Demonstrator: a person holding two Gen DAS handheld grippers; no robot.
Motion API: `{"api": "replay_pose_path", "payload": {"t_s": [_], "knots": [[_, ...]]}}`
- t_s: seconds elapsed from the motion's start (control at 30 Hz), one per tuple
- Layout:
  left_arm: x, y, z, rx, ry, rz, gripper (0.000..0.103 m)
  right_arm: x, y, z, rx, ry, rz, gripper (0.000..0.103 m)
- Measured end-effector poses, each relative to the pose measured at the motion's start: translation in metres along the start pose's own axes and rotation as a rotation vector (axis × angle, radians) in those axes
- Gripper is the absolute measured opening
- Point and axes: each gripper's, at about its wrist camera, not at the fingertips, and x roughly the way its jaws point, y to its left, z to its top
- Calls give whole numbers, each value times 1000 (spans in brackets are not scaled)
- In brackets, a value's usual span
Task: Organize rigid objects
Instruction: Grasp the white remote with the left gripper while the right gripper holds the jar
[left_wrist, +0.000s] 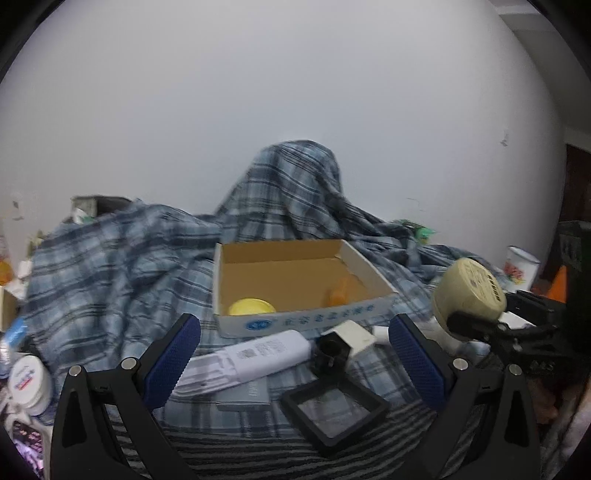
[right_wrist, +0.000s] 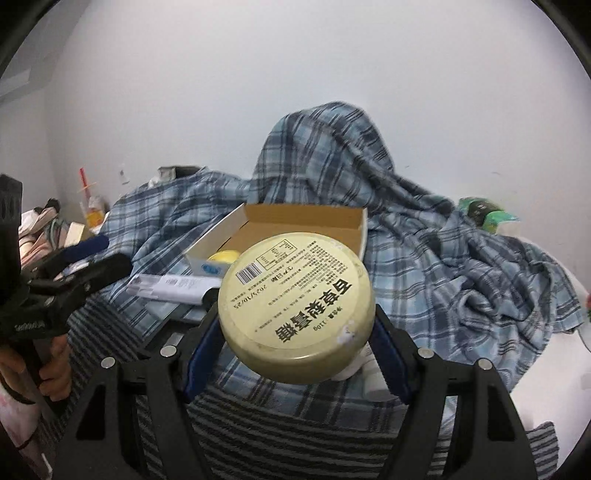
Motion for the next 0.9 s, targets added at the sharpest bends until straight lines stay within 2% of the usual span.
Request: {"api": "replay_pose_path", "payload": {"t_s": [0.07,0.2,0.4,0.5,0.57,0.67,0.9], "knots": [[7,6,4,3,47,-45,103,-4,-4,0,13,-17,-19,74],[22,12,7,100,112,-9,103,-3,-10,0,36,-9,-27,74],[48,37,10,202,209,-53,103,2,-5,0,6,11,-12,74],[63,51,10,192,254,-67,103,0,-4,-1,2,6,-11,74],[75,60,10,153,312,-121,101,1,-4,-1,4,11,-10,74],[89,63,9,145,363,-153,94,1,-3,-1,8,14,-9,74],[101,38,-7,280,426,-147,74,0,-2,-1,5,16,-5,74]]}}
